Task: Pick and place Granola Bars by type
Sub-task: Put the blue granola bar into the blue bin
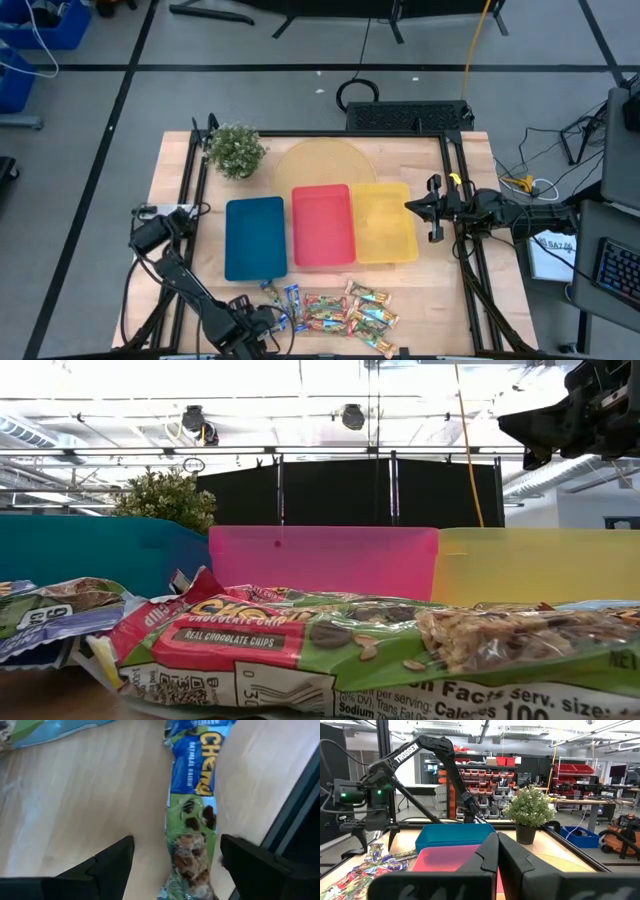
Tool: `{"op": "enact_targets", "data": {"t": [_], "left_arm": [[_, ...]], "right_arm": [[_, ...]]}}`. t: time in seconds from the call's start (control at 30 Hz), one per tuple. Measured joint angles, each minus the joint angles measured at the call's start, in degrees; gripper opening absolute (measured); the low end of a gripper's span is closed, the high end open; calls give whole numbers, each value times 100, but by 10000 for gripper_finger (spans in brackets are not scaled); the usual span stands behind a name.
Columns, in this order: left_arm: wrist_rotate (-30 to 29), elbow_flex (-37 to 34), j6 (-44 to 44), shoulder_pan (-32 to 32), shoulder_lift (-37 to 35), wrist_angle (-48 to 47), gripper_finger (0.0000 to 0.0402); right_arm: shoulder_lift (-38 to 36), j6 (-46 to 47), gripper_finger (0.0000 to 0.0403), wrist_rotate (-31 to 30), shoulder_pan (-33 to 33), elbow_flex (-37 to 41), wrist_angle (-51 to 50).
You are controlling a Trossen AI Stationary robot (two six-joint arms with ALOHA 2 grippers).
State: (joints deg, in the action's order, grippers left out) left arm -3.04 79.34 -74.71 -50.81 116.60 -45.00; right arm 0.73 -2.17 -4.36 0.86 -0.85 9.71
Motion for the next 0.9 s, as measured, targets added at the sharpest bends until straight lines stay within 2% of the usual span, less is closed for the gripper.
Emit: {"op": "enact_targets", "data": {"t": [0.17, 0.3, 0.47, 0.73, 0.9], "left_arm": [[-39, 18, 269, -2, 176, -4, 307], [-43, 12, 303, 0, 194, -28, 284], [-42, -1, 315, 8, 201, -80, 219], [-102, -6, 905, 4, 38, -21, 97], [-365, -32, 915, 2, -229, 45, 58]], "right_arm": [[0, 2, 0, 0, 0, -1, -21], [0, 82, 0, -2, 0, -1, -104], [0, 107, 0, 0, 0, -1, -117], [0, 109, 0, 0, 0, -1, -143], [0, 109, 0, 0, 0, 0, -145]]}}
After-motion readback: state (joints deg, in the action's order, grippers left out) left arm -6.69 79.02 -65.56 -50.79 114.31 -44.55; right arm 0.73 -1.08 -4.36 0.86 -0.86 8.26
